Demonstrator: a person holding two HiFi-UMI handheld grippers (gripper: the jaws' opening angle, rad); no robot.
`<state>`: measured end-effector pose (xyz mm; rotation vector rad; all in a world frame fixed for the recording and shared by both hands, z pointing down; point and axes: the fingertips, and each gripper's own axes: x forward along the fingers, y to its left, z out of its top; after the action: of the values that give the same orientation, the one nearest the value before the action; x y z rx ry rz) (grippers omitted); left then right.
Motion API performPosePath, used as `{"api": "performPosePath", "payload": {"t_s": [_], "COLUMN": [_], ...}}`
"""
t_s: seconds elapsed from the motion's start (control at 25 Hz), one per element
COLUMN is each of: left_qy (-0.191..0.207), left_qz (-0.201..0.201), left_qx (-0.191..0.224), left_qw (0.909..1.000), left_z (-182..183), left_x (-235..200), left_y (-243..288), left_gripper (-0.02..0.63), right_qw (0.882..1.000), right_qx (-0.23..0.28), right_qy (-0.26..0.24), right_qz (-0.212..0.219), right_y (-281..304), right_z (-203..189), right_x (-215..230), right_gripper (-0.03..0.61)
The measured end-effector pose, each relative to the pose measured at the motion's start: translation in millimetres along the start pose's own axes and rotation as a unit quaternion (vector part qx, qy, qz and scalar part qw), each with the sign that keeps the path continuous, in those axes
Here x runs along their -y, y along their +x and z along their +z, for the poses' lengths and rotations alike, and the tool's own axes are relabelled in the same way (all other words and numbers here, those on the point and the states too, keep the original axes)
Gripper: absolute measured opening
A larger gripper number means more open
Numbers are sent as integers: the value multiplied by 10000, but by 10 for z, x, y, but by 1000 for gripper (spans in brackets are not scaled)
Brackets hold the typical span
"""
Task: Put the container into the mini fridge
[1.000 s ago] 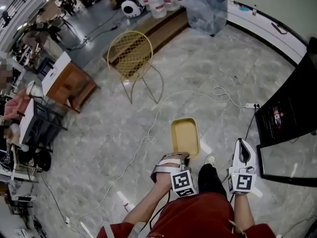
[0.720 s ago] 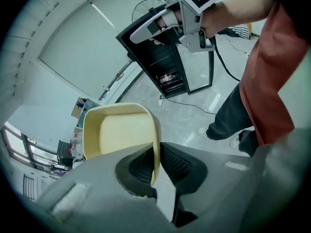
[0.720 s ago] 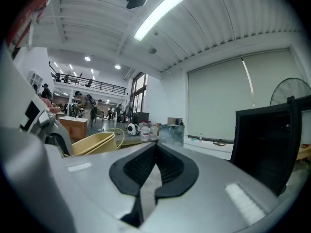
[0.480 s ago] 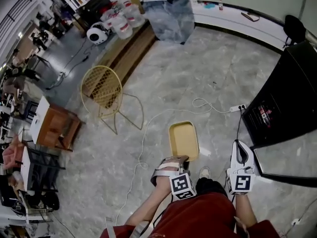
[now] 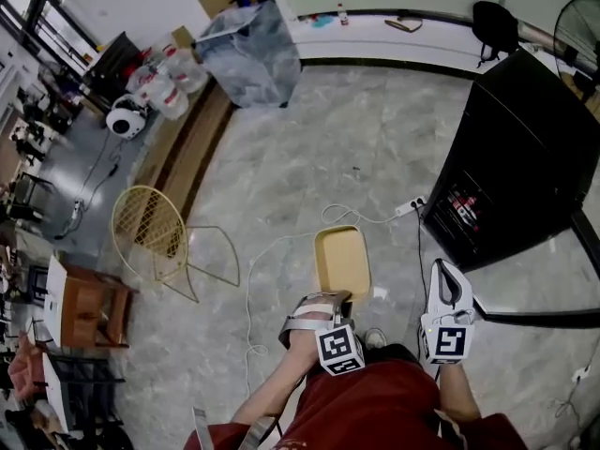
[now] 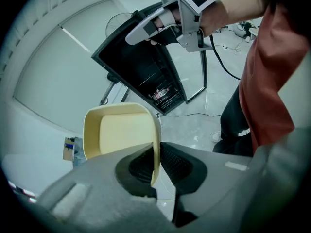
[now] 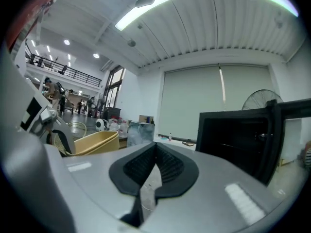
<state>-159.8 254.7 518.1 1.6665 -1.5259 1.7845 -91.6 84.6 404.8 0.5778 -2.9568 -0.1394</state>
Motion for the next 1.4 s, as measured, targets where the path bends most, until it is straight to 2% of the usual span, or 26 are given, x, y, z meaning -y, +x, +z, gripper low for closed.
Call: {"api": "performPosePath", "payload": {"t_s": [0.32,0.52,0.72,0.88,1.12,1.4], "left_qy": [737,1131,1590,1923,2429,2964], "left_qz": [-322,-473,-630,-782,-986,-1187], "left_qx": [502,885,1164,1409,1818,2199], "left_qw": [9955,9885,9784,9680,9478,9218], "left_z": [411,571,600,571,567,652], "left_x": [-314,-600,-958,-1214,-1483,-1560], "left_y": [422,689,962,1141,1207,1306], "left_gripper": [29,29,29,29,29,29], "right_qw": [9944,9874,9791,9703,9553,9336], "right_qx": [-284,-359,-455,-540,-666,-792], "right_qy": [156,334,282,278,269,287], "right_qz": [-1003,-1505,-1964,-2340,-2867,-3483], "right_y": [-10,174,480,706,886,853], "right_z": [-225,-234,-187,-136,12,44], "right_x": [566,641,668,622,511,441], "right_gripper": [0,0,0,0,0,0]}}
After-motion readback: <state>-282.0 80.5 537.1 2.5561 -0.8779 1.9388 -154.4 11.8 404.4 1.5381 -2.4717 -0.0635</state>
